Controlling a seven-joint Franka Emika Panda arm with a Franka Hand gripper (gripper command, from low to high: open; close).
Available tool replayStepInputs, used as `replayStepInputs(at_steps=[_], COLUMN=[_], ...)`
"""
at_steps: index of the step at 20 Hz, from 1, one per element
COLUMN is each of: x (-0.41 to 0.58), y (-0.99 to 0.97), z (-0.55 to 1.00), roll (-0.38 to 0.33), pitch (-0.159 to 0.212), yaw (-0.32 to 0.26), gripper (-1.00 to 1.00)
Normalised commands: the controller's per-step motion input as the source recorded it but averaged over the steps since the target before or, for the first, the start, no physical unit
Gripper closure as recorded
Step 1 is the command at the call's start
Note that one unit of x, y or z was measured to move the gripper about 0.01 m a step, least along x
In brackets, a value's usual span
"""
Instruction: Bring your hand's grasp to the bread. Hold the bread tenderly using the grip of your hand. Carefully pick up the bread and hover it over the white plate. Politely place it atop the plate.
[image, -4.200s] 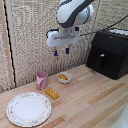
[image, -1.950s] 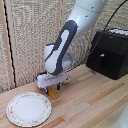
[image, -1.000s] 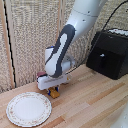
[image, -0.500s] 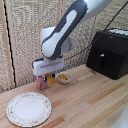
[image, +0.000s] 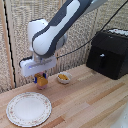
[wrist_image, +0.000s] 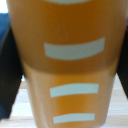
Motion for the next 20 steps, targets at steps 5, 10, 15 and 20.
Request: replayStepInputs(at_steps=[5, 10, 15, 20], x=[0.061, 0.057, 0.077, 0.023], y=[0.60, 0.41, 0.18, 0.04], z=[-0.40, -0.46, -0.39, 0.02], roll=[-0.007, 0.000, -0.003, -0.017], pitch=[0.070, 0.012, 0.010, -0.013], yaw=[0.027, 0.025, 0.031, 0.025], gripper=[1.00, 1.00, 1.00, -1.00])
